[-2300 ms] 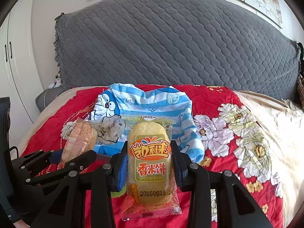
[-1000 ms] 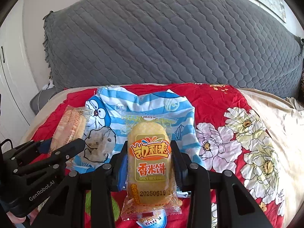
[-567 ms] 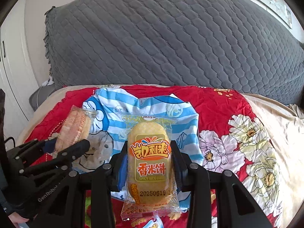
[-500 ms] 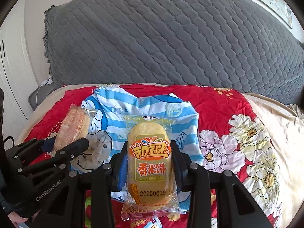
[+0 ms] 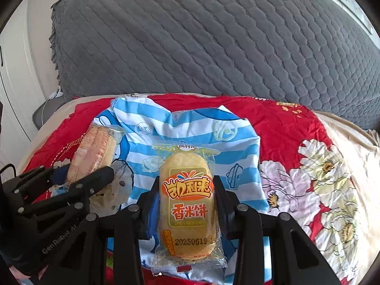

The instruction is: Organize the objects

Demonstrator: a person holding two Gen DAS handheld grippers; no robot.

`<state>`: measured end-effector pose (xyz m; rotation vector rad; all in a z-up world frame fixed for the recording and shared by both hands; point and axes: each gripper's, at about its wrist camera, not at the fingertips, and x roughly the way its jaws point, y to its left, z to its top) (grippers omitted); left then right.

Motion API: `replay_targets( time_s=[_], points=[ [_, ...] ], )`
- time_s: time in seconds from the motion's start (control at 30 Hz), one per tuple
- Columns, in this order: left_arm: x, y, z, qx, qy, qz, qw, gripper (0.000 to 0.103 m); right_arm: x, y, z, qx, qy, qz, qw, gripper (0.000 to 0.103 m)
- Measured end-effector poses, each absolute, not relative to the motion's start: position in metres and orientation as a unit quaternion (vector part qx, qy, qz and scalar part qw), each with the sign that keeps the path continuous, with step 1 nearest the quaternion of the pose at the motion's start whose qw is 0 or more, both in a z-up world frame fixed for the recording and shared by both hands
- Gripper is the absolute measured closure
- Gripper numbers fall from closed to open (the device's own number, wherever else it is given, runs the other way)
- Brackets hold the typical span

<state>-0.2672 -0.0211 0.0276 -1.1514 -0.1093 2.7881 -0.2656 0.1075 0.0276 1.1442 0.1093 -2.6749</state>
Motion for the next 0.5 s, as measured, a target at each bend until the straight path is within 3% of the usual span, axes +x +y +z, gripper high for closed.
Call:
replay_targets(
  time_s=[0.5],
  points=[
    [-0.283,-0.026,0.015,-0.392,-0.035,0.918,0.055,0.063,-0.287,0.096,0.009,0.409,0.037,-0.904,0.119,0.063]
  ],
)
